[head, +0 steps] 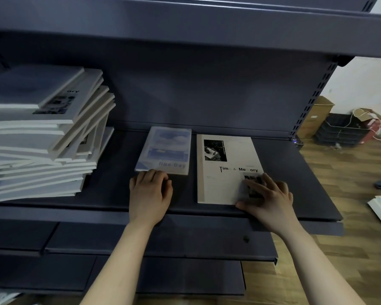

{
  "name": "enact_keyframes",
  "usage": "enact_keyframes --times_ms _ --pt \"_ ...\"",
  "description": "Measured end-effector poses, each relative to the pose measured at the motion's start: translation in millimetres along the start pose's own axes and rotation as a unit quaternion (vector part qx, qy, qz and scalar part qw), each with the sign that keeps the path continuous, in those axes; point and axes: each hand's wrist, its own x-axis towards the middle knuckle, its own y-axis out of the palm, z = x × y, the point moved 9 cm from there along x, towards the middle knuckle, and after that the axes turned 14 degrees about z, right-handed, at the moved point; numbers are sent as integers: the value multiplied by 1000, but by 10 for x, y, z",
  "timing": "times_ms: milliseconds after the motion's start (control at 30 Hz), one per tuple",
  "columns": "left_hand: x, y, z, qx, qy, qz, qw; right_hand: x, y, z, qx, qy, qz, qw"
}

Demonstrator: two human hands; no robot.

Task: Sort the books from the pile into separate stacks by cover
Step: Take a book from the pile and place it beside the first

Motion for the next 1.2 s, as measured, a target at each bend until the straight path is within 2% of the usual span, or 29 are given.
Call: enact_keyframes --times_ms 300,767,1000,1200 --pt "17 28 16 1 -4 13 1000 229 66 102 -33 2 23 999" --pt "11 23 19 -1 0 10 1000 120 40 174 -49 -7 -64 997" --pt "16 37 40 -6 -7 16 1000 98 19 77 -53 -3 -75 996" --pt "21 55 38 -7 -8 22 1000 122 73 53 -75 18 -53 996"
